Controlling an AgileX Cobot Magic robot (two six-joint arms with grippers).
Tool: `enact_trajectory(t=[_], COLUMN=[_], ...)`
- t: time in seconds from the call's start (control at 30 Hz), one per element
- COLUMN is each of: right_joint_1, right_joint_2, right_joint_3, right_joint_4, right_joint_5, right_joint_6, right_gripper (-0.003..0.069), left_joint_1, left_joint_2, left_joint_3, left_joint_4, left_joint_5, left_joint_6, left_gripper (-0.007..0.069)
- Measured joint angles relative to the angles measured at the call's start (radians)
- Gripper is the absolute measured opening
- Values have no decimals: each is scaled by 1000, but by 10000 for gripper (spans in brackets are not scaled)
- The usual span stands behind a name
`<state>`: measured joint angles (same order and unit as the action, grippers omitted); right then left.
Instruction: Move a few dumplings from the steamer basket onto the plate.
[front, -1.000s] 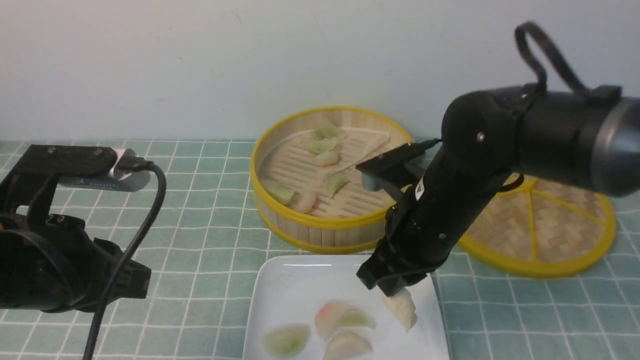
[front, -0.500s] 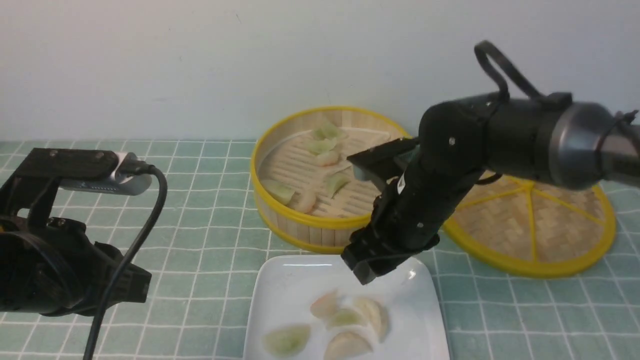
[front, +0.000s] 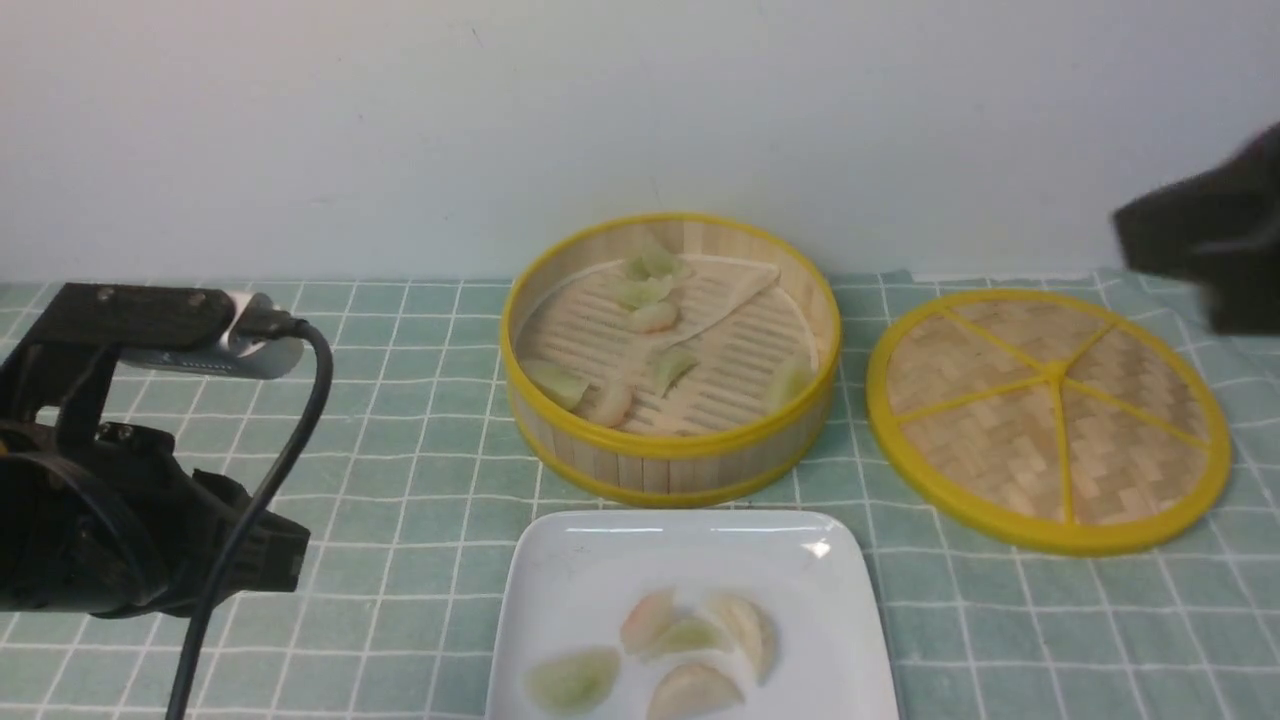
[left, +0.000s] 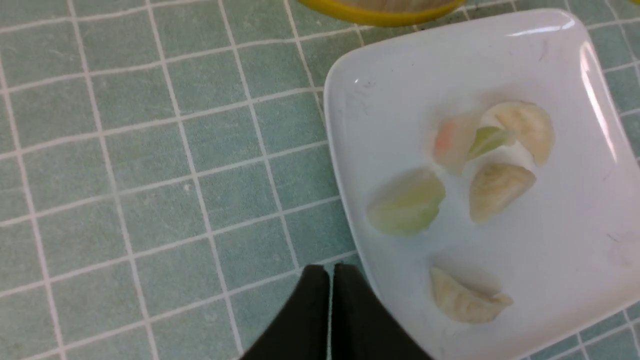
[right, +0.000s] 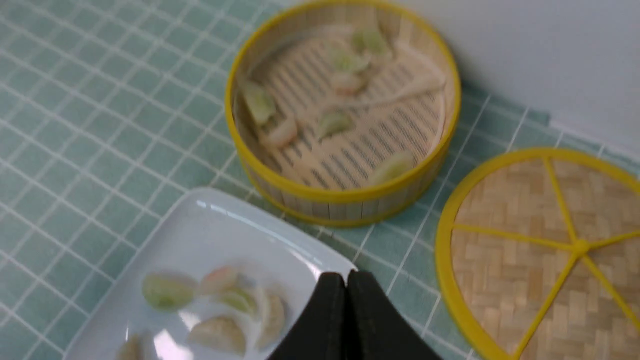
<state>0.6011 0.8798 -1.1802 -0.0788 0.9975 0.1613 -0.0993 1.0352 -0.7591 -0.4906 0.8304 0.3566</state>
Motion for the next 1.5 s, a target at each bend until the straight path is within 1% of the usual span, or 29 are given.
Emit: enact_trajectory(t=[0.07, 0.1, 0.13, 0.2, 0.37, 0.4, 0.43, 0.5, 0.6, 0.77, 0.83, 0.97, 1.0, 1.03, 1.17, 1.4, 1.5], right_joint_1=[0, 0, 0, 0, 0, 0, 0, 0, 0, 0, 0, 0, 0, 0, 0, 0, 0], right_joint_2=[-176, -194, -353, -498, -825, -825, -881, -895, -886, -882, -881, -881, -881, -881, -881, -881, -881], right_joint_3=[114, 141, 244, 367, 605, 613, 659, 694, 711, 715, 716, 716, 716, 717, 717, 717, 717], right_joint_4=[-9, -11, -22, -39, -110, -114, -140, -171, -183, -185, -185, -185, -185, -185, -185, -185, -185], right_joint_5=[-98, -120, -205, -276, -366, -368, -371, -350, -347, -423, -449, -452, -452, -450, -447, -446, -445], right_joint_6=[10, 11, 23, 54, 177, 183, 231, 286, 308, 319, 321, 322, 322, 322, 322, 322, 322], right_gripper=[-13, -13, -13, -13, -13, -13, -13, -13, -13, -13, -13, -13, -13, -13, -13, -13, -13], left_joint_1=[0, 0, 0, 0, 0, 0, 0, 0, 0, 0, 0, 0, 0, 0, 0, 0, 0], left_joint_2=[0, 0, 0, 0, 0, 0, 1, -3, -20, -98, -179, -364, -364, -442, -606, -785, -844], left_joint_3=[0, 0, 0, 0, 0, 0, 0, 0, 0, 0, 0, 0, 0, 0, 0, 0, -1], left_joint_4=[-35, -44, -84, -131, -277, -283, -327, -400, -444, -450, -433, -418, -418, -420, -436, -472, -480], left_joint_5=[-3, -5, -16, -30, -51, -52, -54, -50, -46, 27, 59, 58, 58, 52, 20, 45, 48], left_joint_6=[25, 37, 71, 115, 261, 267, 307, 372, 430, 444, 440, 427, 427, 427, 427, 429, 464], left_gripper=[-6, -6, -6, -6, -6, -6, -6, -6, -6, -6, -6, -6, -6, -6, -6, -6, -6])
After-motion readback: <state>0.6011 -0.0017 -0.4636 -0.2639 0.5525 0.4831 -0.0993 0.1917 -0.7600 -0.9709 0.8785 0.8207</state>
